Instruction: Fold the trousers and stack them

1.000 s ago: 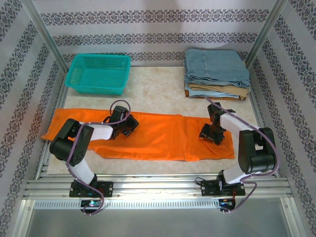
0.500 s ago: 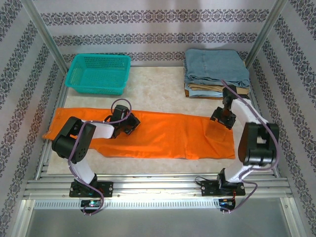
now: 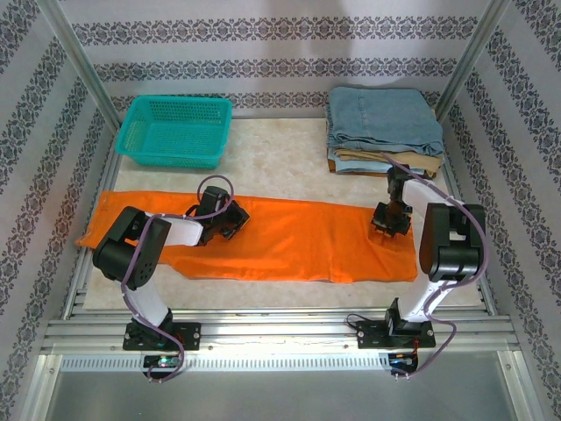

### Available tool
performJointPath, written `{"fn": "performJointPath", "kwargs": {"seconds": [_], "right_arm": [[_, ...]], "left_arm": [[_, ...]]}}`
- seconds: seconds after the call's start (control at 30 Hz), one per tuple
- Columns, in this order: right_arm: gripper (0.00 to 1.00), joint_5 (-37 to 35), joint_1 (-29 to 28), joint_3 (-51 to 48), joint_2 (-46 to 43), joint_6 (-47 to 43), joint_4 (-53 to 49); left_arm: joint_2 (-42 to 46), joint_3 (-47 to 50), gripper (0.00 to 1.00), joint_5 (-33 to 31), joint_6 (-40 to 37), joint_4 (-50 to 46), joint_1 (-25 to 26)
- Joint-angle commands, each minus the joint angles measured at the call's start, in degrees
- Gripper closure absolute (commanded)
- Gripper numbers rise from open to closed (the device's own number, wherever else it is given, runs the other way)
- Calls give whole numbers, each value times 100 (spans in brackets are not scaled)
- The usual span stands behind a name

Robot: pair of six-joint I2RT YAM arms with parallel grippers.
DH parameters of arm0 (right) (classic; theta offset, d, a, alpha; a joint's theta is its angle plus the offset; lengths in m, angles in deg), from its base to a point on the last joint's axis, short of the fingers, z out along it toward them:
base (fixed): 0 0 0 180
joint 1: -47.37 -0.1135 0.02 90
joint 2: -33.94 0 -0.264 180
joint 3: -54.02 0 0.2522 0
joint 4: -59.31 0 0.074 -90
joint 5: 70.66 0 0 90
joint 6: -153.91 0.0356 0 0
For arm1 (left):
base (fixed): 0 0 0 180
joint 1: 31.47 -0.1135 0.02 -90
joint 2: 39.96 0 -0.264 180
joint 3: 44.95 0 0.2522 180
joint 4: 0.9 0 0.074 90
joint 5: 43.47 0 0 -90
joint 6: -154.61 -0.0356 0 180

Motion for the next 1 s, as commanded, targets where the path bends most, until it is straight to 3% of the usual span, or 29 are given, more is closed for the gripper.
{"fn": "performJointPath", "kwargs": {"seconds": [0.0, 0.1, 0.3, 0.57, 0.63, 0.67, 0.7, 0.73, 0.97], "right_arm": [[100, -230, -29, 56, -497, 21, -270], [95, -305, -47, 179, -770, -4, -520], [96, -749, -45, 310, -1166, -110, -812], [96, -1729, 123, 1160, -931, -212, -820], [85, -1703, 150, 1407, -546, -262, -765], [75, -1709, 167, 1550, -311, -245, -857], [58, -1817, 176, 1704, -74, -224, -993], [54, -1994, 168, 1819, 97, -218, -1079], [46, -1670, 152, 1537, -380, -188, -957]], "left_arm": [[-135, 156, 100, -153, -4, -220, -75], [-144, 141, 100, -132, 12, -216, -73], [-111, 122, 100, -127, 12, -229, -76], [-117, 62, 100, -109, 0, -170, -74], [-131, 36, 100, -72, -1, -154, -68], [-135, 18, 100, -50, -4, -133, -76], [-144, 2, 100, -26, -6, -135, -73], [-137, -1, 100, 12, -26, -126, -76], [135, -26, 100, 135, -256, -225, -76]]}}
